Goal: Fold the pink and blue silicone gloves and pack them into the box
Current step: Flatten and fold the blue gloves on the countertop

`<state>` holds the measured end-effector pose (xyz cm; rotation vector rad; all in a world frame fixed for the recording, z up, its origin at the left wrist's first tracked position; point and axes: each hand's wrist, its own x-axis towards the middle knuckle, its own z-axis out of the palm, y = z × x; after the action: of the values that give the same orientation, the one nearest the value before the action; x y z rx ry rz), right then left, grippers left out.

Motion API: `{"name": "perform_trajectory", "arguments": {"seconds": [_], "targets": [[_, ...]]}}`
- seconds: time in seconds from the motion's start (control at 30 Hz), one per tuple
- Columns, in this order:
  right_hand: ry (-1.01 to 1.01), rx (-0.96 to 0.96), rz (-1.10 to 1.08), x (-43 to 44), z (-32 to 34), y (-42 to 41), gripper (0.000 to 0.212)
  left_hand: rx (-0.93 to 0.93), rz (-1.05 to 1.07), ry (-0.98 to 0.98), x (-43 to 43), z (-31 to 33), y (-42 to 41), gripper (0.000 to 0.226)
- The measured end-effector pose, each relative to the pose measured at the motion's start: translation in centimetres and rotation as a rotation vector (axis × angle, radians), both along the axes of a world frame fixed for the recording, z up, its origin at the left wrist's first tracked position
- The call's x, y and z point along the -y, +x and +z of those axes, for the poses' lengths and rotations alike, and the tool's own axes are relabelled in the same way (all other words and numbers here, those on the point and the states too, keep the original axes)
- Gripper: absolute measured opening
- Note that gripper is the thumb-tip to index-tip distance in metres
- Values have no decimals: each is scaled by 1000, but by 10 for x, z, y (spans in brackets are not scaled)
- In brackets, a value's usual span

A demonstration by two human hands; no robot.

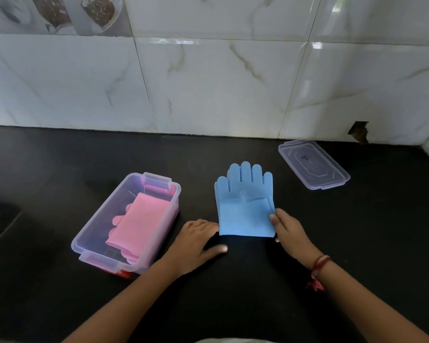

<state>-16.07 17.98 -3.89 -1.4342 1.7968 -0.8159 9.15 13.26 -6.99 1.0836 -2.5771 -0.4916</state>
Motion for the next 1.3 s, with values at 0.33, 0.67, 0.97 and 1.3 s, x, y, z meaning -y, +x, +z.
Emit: {"name": "perform_trajectory", "arguments": {"seconds": [0.33,0.67,0.97,1.3], "targets": [[144,53,-48,11,-1,2,33,-171,373,332,22,3,-38,25],[-116,-13,-160,4,-13,18,12,-507,200,477,15,10,-25,27],[-57,-109,-227,4,-16,21,44,-358,326,533,8,7,-27,30],[58,-226,-238,11,-12,24,73,-335,637,556,19,15,-33,47]]}}
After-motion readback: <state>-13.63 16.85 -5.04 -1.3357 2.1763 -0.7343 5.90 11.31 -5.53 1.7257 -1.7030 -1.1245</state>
